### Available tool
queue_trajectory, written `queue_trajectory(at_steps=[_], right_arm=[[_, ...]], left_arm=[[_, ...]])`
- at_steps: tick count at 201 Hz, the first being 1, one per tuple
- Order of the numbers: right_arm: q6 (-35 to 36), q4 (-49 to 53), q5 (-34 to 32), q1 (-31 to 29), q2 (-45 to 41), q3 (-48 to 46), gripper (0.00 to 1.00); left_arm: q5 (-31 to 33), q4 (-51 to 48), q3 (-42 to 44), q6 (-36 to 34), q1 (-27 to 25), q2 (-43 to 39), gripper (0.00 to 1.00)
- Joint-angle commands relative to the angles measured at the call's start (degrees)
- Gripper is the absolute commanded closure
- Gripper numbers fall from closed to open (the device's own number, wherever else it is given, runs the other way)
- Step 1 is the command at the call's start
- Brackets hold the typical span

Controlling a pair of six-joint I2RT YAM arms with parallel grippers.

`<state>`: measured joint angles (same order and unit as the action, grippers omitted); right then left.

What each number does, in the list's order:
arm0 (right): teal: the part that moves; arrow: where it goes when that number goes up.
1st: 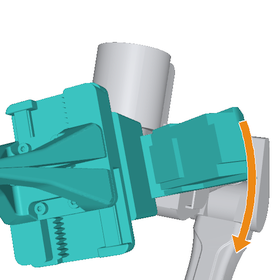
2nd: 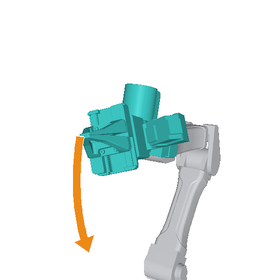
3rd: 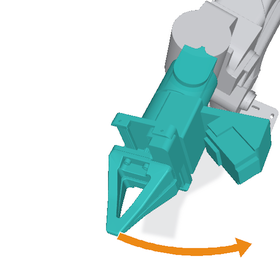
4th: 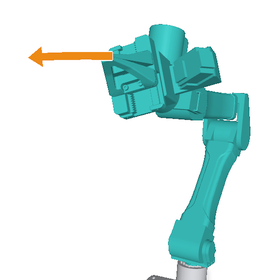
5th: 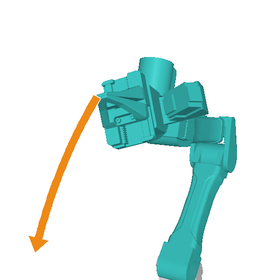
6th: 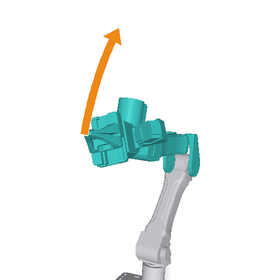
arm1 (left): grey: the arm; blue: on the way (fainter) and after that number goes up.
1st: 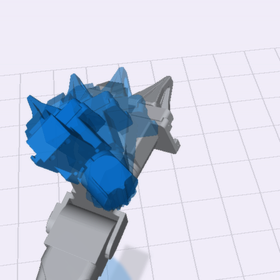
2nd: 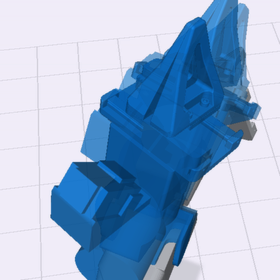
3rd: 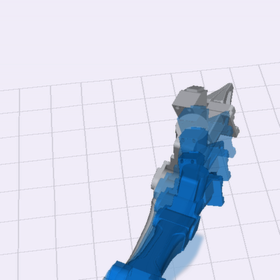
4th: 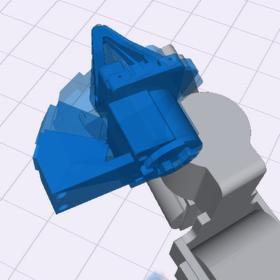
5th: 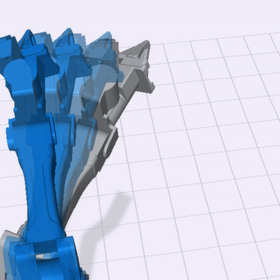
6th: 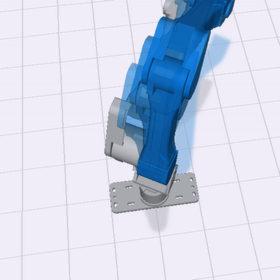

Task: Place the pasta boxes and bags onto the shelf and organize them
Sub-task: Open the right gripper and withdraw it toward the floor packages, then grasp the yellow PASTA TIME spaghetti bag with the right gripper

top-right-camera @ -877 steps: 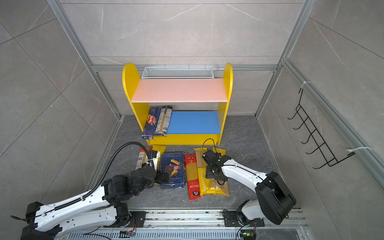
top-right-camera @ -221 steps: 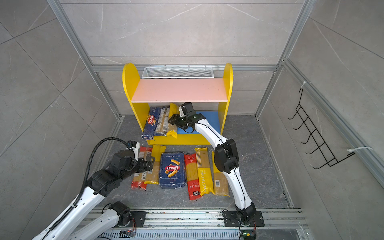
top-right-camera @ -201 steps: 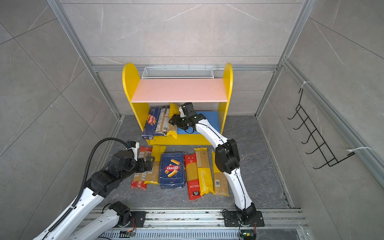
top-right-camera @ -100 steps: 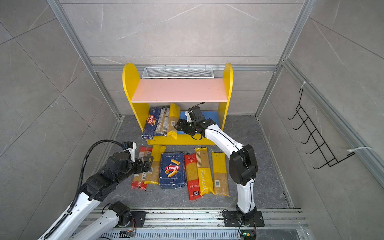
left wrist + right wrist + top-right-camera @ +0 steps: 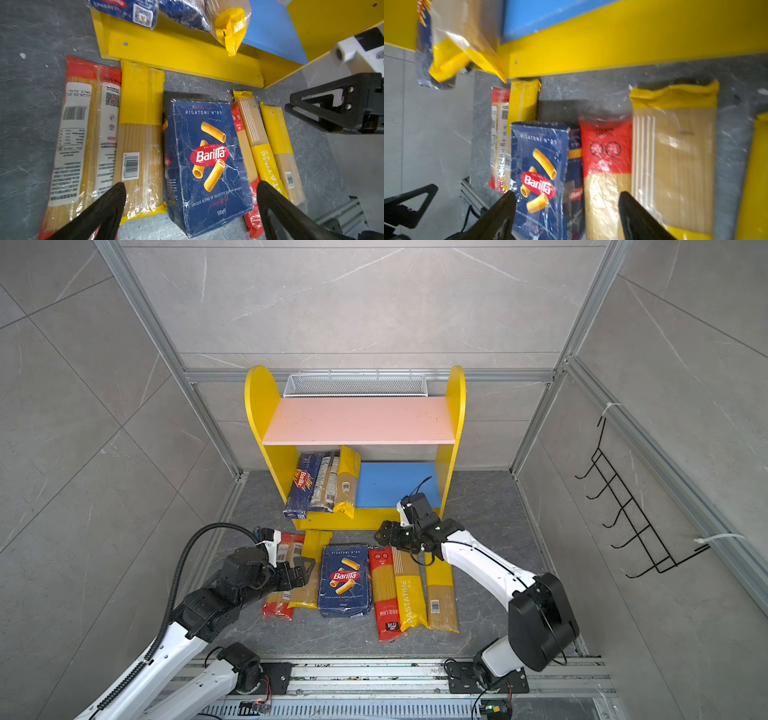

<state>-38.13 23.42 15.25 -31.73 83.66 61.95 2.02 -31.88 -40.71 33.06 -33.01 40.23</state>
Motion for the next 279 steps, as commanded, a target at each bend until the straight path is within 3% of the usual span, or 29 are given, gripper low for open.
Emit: queue_trajectory(at_steps=[1,48,84,149,279], right_arm=[[1.1,3.5,-3.3,-0.6,-5.8,-6.0,0.19],[0.1,5.8,-5.1,-0.8,-14.5,-17.0,0.18],[0.3,9.3,-6.6,-1.2,-16.8,-19.8,0.17],[-1.2,5.3,-6.5,-3.0,-16.7,-25.4,0.15],[-1.4,-1.3,-8.2,-6.2,-1.4,-23.5,0.14]], left_arm=[[2.0,4.3,0.1,2.9,-5.5,0.4,0.0],[14.6,9.5,-2.2,4.4,-25.7,11.2,0.0],[16.3,13.6,-5.4,4.7,-33.0,20.3,0.0],[17.1,14.9,-5.1,5.4,-34.6,21.4,0.0],[22.9,7.8,-2.4,5.9,-34.7,12.9,0.0]])
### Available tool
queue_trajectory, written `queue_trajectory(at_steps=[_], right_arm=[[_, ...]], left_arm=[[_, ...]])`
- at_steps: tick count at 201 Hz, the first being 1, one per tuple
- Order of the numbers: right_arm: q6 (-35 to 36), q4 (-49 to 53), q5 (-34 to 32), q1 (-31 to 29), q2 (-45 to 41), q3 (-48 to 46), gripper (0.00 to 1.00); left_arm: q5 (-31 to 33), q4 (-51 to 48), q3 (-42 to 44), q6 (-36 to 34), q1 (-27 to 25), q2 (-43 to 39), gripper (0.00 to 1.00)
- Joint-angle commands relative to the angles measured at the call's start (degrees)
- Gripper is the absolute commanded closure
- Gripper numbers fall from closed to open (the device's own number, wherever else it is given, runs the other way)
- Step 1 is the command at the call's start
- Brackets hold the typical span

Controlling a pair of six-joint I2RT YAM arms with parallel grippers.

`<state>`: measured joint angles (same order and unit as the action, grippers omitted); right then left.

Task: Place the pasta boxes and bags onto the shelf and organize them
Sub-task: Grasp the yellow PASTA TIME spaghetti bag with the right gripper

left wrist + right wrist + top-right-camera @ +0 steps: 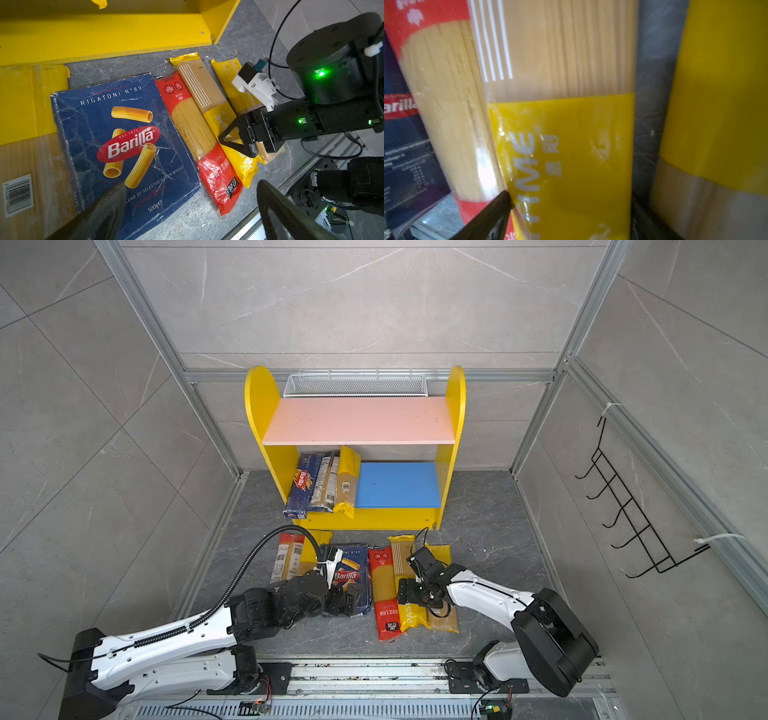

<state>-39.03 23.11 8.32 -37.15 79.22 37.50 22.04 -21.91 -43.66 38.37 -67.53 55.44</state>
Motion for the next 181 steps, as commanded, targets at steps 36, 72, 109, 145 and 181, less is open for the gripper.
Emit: queue_trajectory(at_steps=[36,72,109,145,181], right_arm=[[-1.2,-0.1,-2.8,-1.4,7.2,2.2,0.14],[-2.2,-2.2,-1.6,-2.7,11.3,2.6,0.18],[-2.9,-3.8,-0.8,-3.8,16.9,4.5,0.29],[-3.7,-6.7,2.2,-4.3,22.1,5.6,0.57],[-4.5,-10.3,5.1,-4.3,20.8,4.3,0.65]], left_arm=[[4.8,-3.6,2.1,0.3,-0.1,-6.0,0.0],[7.1,-5.0,3.6,0.3,-0.1,-9.3,0.0],[8.2,-6.5,4.2,0.3,-0.1,-11.3,0.0],[9.3,-8.1,4.4,0.2,-0.1,-13.3,0.0],[10.3,-10.1,4.2,0.5,-0.1,-15.1,0.0]])
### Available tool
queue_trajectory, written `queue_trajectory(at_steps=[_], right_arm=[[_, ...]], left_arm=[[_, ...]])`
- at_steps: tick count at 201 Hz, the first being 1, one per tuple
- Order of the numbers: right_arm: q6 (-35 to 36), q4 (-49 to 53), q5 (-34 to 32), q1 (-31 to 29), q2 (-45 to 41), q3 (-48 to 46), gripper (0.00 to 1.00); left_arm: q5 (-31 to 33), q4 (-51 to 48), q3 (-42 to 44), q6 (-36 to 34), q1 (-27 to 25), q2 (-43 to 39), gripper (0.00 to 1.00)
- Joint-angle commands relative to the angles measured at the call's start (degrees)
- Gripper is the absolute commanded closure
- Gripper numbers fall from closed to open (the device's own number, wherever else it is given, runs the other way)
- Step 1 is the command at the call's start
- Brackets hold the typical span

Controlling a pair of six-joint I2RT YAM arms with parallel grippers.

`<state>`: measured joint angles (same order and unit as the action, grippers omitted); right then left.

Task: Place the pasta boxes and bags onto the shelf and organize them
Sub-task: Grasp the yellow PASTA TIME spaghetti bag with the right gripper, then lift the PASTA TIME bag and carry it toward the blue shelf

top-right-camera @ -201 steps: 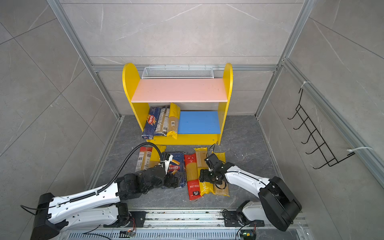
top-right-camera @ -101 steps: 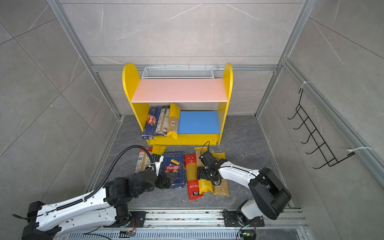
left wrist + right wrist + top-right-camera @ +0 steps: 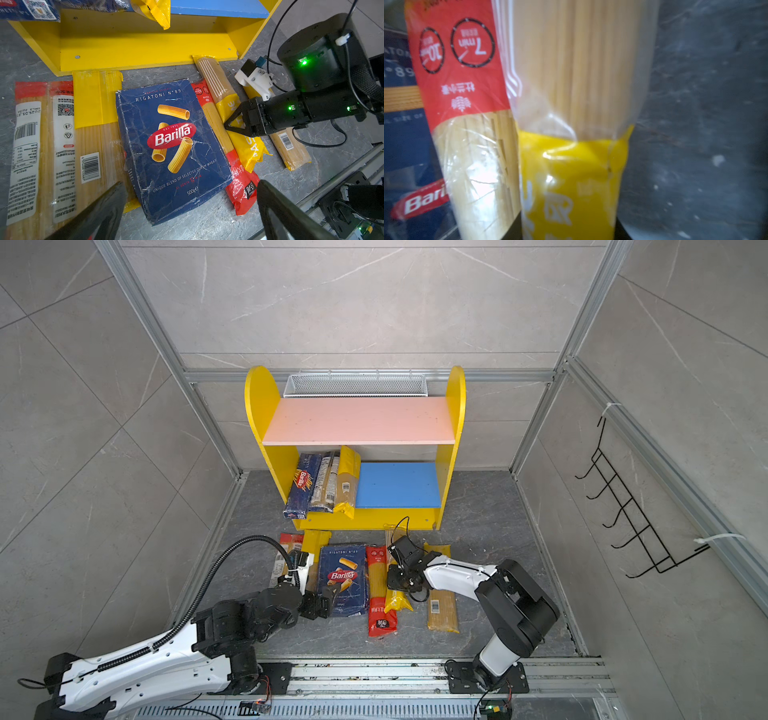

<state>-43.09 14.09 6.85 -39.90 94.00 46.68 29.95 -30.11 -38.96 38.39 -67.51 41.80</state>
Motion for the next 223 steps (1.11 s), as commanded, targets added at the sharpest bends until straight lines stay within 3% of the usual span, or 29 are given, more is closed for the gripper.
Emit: queue_trajectory(at_steps=[1,97,223], right_arm=[[-0.4,-1.4,6.6,-1.6,5.9,-4.9,0.65],[-4.7,-7.7,13.9,0.8,-10.9,-11.7,0.78],[-6.3,-9.6,23.9,6.8,-27.9,-16.8,0.81]], left_arm=[[2.5,-1.9,-0.5,0.4,-0.1,-1.5,0.0],[4.3,-5.1,-3.4,0.7,-0.1,-1.3,0.0],[5.5,-6.0,-9.2,-0.2,-0.1,5.7,0.0]])
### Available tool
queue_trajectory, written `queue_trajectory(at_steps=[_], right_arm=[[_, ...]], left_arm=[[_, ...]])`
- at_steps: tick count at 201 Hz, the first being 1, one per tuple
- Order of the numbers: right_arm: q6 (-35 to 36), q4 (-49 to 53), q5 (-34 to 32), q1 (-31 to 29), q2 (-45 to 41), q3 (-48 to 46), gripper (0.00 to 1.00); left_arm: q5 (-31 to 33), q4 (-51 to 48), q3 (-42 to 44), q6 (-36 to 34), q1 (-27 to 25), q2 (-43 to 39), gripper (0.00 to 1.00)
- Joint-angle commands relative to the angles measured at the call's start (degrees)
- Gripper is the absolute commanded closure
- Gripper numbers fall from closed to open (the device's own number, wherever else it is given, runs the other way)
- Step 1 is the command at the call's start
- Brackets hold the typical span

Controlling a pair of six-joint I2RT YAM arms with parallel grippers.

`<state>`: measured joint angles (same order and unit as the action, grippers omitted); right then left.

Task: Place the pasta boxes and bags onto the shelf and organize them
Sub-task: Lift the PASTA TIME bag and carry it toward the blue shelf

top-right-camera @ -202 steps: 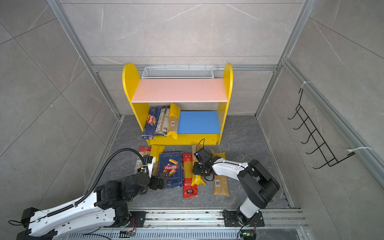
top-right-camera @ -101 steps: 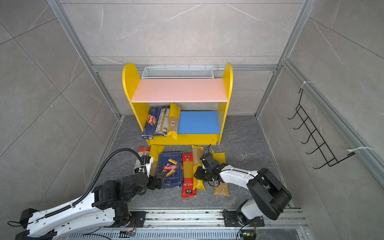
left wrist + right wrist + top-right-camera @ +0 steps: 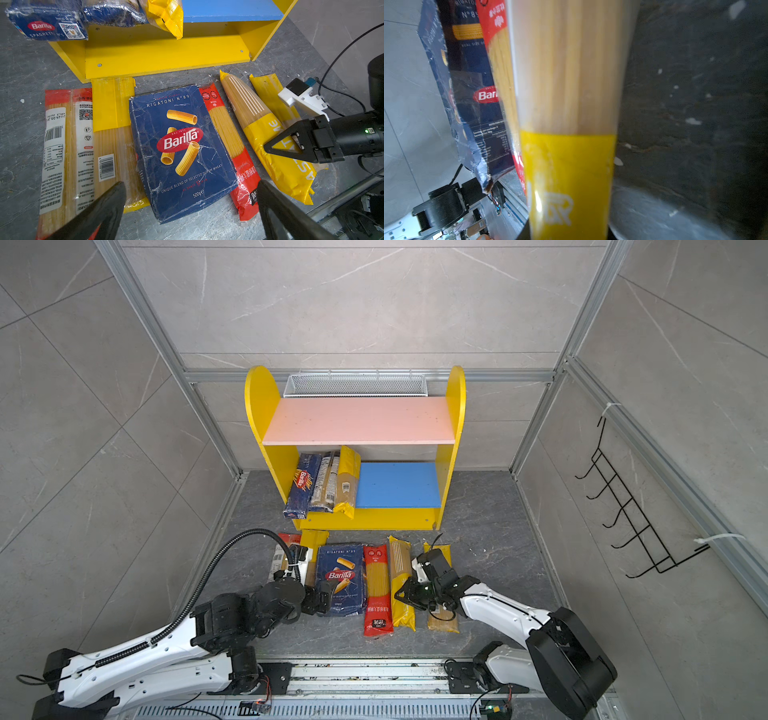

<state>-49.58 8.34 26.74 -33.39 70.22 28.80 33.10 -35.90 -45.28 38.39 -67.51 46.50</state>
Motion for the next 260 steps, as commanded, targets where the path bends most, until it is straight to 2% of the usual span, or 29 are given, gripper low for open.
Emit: queue_trajectory(at_steps=[1,48,104,130,162,194,260], right_arm=[[0.2,-3.8,4.0,0.3,-4.2,1.1,0.81],[0.5,-1.3,6.4,0.7,-8.9,3.4,0.81],[2.7,4.5,7.8,0.9,-11.7,10.9,0.81],[2.7,4.9,9.0,0.8,-10.8,13.7,0.81],[3.9,5.7,9.3,1.0,-9.4,17.8,0.81],[6.7,7.1,9.3,1.8,-4.6,24.7,0.81],[10.9,6.5,12.4,6.8,15.0,44.4,0.81]], left_arm=[[2.4,-0.2,-2.9,-0.2,-0.1,1.1,0.0],[3.3,-0.9,-4.7,-0.2,-0.1,2.0,0.0],[3.9,-2.5,-6.1,-1.2,0.6,1.6,0.0],[2.5,-3.7,-6.8,-2.4,2.8,1.1,0.0],[-2.7,-2.9,-6.1,-3.7,8.0,-0.4,0.0],[-9.0,-1.5,-4.9,-5.3,13.5,0.0,0.0],[-15.8,-0.1,-4.8,-8.9,22.9,-0.6,0.0]])
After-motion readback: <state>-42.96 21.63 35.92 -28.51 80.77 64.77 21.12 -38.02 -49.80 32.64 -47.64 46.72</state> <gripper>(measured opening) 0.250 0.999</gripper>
